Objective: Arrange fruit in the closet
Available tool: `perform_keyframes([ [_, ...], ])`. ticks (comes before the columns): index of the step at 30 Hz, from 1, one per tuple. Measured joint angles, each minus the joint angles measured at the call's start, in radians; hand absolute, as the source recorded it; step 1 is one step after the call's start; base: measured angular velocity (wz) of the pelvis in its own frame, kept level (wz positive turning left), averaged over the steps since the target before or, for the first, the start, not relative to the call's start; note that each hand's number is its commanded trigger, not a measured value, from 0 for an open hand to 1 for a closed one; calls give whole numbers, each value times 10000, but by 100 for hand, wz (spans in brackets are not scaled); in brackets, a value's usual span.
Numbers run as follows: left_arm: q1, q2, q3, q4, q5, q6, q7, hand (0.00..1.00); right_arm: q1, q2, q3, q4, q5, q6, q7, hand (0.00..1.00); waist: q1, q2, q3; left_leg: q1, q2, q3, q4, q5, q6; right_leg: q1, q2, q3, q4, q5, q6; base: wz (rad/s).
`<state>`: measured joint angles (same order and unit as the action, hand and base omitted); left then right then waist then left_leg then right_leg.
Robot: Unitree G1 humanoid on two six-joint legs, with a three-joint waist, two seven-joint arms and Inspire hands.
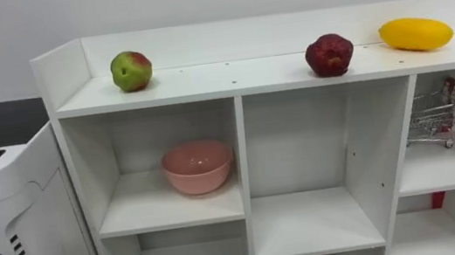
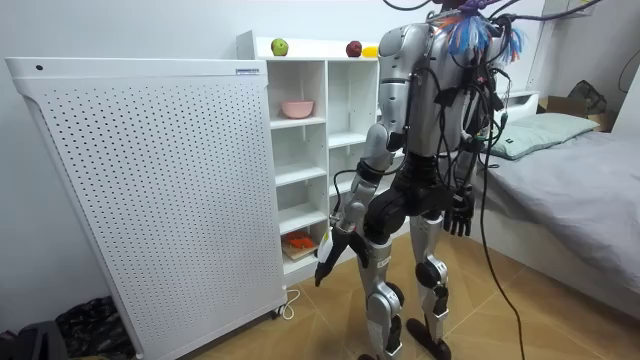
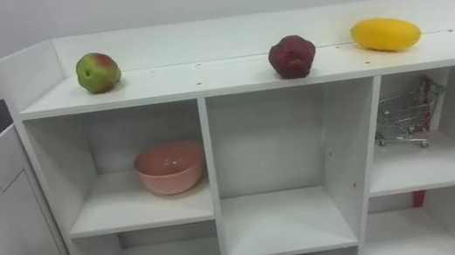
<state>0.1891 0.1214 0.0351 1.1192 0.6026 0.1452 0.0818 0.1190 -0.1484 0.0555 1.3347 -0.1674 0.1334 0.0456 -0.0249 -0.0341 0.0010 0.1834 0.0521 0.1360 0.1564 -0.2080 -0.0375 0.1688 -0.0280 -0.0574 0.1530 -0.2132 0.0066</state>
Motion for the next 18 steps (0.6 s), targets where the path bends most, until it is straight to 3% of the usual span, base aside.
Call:
perform_keyframes([
  [11,2,-1,-14,0,-22,5,6,0,9,1,19,14,70,-3,-38,0,14,3,-16,25,0,20,0,0,0,35,-1,5,1,0,0,0],
  [18,-64,-84,17,-98,-7,-142,60,0,22,-3,-241,-74,1475,-12,-947,0,26,49,-11,-59,4,32,-6,-2,3,-56,14,99,23,-2,9,-1],
])
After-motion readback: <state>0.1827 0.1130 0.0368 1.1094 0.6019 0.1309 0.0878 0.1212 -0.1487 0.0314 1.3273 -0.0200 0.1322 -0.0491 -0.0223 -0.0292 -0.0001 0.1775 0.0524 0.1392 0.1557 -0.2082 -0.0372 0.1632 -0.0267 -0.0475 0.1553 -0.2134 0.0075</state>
